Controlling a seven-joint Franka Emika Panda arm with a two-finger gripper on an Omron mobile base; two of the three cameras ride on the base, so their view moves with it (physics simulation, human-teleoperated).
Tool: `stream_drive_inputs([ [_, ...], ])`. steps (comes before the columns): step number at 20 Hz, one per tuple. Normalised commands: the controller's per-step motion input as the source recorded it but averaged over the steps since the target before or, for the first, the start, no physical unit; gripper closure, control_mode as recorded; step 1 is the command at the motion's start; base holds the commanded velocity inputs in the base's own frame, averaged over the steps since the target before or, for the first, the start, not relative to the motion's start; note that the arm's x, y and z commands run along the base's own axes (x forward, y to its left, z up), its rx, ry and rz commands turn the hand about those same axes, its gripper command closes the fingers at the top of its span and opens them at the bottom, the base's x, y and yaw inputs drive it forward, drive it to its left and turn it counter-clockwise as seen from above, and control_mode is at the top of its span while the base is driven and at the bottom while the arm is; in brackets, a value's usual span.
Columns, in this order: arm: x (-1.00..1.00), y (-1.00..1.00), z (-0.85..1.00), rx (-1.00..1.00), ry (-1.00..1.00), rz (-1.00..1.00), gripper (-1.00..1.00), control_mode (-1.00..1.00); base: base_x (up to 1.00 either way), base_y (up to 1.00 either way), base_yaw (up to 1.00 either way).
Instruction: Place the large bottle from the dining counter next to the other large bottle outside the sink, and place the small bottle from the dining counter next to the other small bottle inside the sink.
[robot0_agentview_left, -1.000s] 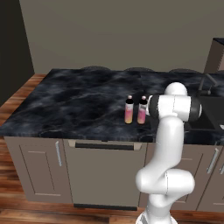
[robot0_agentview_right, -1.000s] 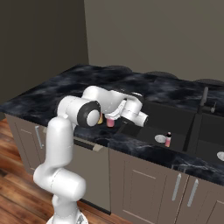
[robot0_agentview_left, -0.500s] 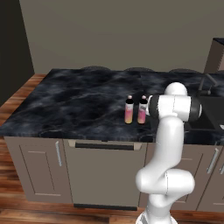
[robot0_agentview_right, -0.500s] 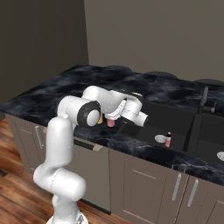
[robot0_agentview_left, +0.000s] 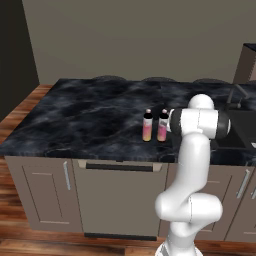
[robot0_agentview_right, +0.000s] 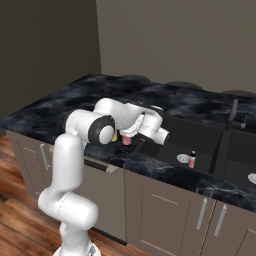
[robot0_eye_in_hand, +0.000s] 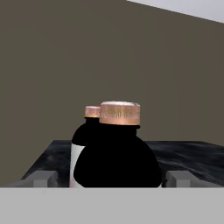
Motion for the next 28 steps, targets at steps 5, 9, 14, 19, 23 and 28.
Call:
stream_drive_inputs([
  [5, -0.03, 0.00, 0.01, 0.00, 0.00, 0.00, -1.00, -1.00, 0.00, 0.00, 0.00],
  [9, -0.01, 0.00, 0.07, 0.00, 0.00, 0.00, -1.00, -1.00, 0.00, 0.00, 0.00],
  [14, 0.00, 0.00, 0.11, 0.00, 0.00, 0.00, -1.00, -1.00, 0.00, 0.00, 0.00],
  [19, -0.05, -0.01, 0.12, 0.00, 0.00, 0.00, -1.00, -1.00, 0.00, 0.00, 0.00],
  [23, -0.09, -0.08, 0.12, 0.00, 0.00, 0.00, -1.00, -1.00, 0.00, 0.00, 0.00],
  [28, -0.10, -0.11, 0.16, 0.00, 0.00, 0.00, -1.00, -1.00, 0.00, 0.00, 0.00],
])
